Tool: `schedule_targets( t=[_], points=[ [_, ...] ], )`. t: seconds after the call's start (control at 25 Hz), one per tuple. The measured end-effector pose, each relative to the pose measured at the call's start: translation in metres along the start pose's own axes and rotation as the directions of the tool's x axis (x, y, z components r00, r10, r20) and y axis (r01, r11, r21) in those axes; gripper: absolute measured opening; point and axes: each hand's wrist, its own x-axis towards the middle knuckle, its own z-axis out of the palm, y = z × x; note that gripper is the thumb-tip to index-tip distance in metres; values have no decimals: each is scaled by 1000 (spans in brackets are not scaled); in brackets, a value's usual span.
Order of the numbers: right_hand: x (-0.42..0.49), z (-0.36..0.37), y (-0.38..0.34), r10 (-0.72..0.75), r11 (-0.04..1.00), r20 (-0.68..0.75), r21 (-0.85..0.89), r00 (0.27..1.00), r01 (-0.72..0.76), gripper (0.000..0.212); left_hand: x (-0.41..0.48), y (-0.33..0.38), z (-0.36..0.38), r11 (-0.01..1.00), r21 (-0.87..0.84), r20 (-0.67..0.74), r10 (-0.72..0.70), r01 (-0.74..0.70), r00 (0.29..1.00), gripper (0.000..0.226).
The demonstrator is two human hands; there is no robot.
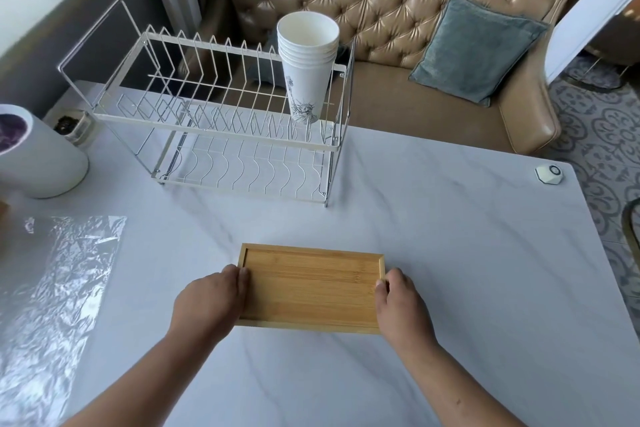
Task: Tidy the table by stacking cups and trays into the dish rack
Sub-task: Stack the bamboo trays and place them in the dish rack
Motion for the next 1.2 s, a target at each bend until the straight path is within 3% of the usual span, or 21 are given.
schedule_targets(
  t=[0.16, 0.28, 0.32, 0.4, 0.48, 0.56, 0.64, 0.76, 0.88, 0.96, 1.04, 1.2],
  points=[
    [1, 2, 3, 57, 998, 32, 13, 998, -58, 23, 3, 2, 0, 999, 40, 26, -13, 12, 1000, 44],
    [4, 4, 5, 135, 981, 100, 126, 986, -147, 24, 3, 6, 2, 974, -178, 86, -124, 138, 989, 39],
    [6, 5, 6, 178, 955, 154, 210, 972, -209, 27, 4, 6, 2, 913, -335, 180, -180, 232, 967, 39],
    [9, 12, 8, 253, 869, 296, 349, 921, -351, 34, 2, 10, -1, 636, -628, 429, -197, 448, 881, 43],
    [9, 20, 11, 288, 801, 400, 397, 870, -448, 34, -1, 16, -1, 419, -712, 553, -160, 563, 818, 39],
    [10, 25, 14, 299, 761, 435, 427, 849, -487, 32, -2, 23, -1, 336, -741, 559, -169, 581, 812, 35],
    [11, 26, 14, 305, 726, 441, 467, 844, -506, 30, 0, 28, -4, 320, -750, 551, -184, 579, 814, 33],
    [10, 23, 18, 303, 690, 450, 505, 840, -519, 29, 4, 23, -9, 314, -752, 554, -176, 580, 814, 59],
    [13, 18, 29, 281, 617, 496, 562, 822, -551, 28, 8, 15, -21, 384, -719, 594, -93, 579, 799, 78],
    [16, 12, 35, 258, 509, 547, 624, 797, -593, 26, 9, 16, -28, 394, -706, 642, 8, 588, 766, 80],
    [17, 6, 39, 231, 420, 588, 658, 775, -624, 27, 7, 24, -31, 313, -741, 652, 125, 594, 748, 77],
    [18, -3, 44, 206, 392, 627, 650, 751, -651, 31, 0, 35, -33, 247, -780, 620, 175, 575, 765, 67]
  ],
)
